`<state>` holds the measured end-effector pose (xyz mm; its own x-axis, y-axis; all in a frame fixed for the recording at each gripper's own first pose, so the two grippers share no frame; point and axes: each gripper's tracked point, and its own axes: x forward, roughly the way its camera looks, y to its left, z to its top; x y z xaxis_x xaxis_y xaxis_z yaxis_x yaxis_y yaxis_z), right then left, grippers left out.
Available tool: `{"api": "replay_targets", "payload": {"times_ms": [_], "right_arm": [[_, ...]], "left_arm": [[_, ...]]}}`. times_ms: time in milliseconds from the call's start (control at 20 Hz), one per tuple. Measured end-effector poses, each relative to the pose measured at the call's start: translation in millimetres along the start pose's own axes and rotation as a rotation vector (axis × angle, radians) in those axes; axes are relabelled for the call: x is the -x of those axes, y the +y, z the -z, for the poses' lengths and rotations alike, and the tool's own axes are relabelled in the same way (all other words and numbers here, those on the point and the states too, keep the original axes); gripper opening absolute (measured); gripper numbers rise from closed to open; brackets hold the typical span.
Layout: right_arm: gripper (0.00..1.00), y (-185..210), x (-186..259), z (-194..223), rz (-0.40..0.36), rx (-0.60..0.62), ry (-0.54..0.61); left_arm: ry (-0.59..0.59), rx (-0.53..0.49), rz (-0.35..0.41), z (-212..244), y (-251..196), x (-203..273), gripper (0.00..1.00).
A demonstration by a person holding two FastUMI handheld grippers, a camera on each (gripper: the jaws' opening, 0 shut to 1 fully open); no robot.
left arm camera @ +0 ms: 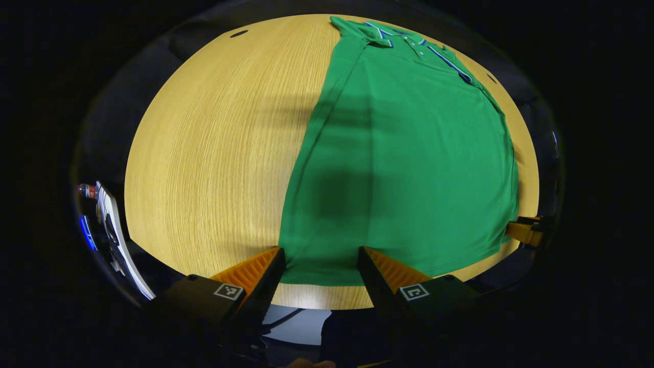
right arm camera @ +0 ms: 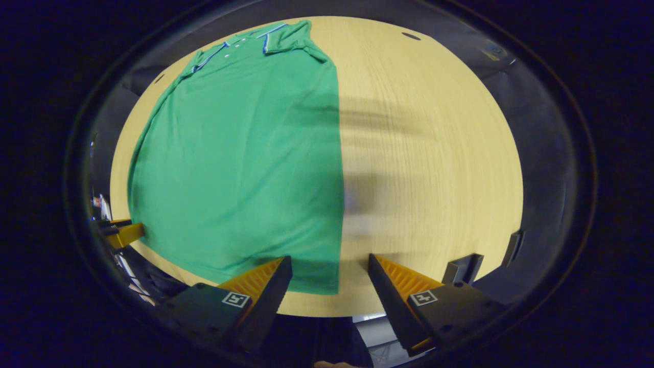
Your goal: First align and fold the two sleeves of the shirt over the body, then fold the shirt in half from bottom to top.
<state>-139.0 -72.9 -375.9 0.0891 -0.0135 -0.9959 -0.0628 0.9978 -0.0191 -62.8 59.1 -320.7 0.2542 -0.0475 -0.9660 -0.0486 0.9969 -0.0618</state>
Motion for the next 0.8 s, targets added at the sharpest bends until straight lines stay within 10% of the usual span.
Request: {"api": "replay_targets", "payload": {"times_ms": [200,550,800], "right_arm": [[0.95,1,-1,1,-0.001,0.013,0.054],[0.02,8,0,4,-0.015,-0.034,0.076],[0.05,7,-3,3,-0.036,-0.010,0.056]], "left_arm": [[0.045,0.001,0.001,0,1,-1,0.95],[0.077,-0.048,0.008,0,-13,0,0.66],[0.066,-0.026,0.021,-5,-20,-1,0.20]]}}
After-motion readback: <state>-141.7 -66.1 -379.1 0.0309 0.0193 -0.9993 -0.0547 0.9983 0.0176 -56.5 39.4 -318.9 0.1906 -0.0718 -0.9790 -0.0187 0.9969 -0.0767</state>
